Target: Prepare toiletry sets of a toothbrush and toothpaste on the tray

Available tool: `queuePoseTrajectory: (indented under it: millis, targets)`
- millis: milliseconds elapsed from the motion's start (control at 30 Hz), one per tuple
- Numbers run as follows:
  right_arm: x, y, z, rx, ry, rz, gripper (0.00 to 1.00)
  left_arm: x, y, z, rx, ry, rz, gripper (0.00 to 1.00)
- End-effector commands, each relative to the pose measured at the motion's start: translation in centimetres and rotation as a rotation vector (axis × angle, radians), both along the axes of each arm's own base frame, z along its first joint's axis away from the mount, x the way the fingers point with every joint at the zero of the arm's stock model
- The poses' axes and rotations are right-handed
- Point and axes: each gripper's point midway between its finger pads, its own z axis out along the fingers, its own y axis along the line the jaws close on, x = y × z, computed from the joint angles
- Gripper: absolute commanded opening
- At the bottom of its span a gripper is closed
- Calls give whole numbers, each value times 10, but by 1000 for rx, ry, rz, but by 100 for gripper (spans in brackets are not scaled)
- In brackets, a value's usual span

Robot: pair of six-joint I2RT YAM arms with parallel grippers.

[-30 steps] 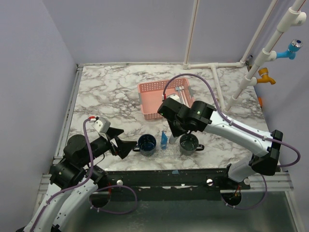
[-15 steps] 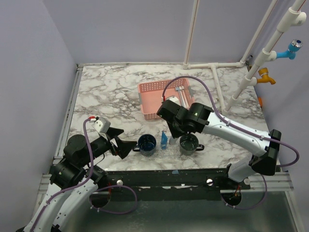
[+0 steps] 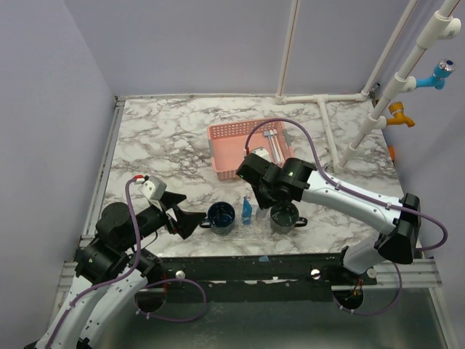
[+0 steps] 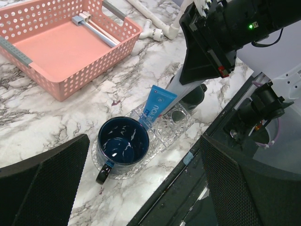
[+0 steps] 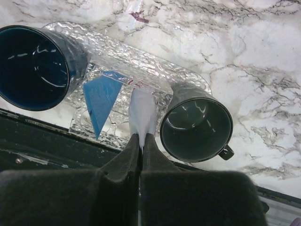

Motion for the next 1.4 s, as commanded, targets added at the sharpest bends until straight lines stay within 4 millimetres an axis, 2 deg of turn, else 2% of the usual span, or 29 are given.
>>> queuePoseTrajectory:
  millis: [0, 567, 733, 867, 967, 1200, 1367]
  targets:
    - [5, 5, -12, 8, 1, -3, 0, 3, 0, -3, 9, -4, 6, 99]
    - [10, 4, -39, -3, 26, -15, 1, 4, 0, -4, 12, 0, 10, 99]
    - [10, 4, -40, -4, 26, -16, 7, 4, 0, -4, 13, 1, 11, 99]
    - [13, 4, -36, 2, 14, -20, 17, 4, 0, -5, 13, 2, 11, 99]
    - [16, 6, -29, 10, 1, -21, 29, 5, 0, -5, 15, 6, 9, 99]
    - [26, 11, -1, 41, -55, -17, 36, 5, -1, -6, 17, 9, 9, 99]
    - [43, 6, 22, 47, -107, -27, 39, 6, -2, -6, 20, 10, 7, 99]
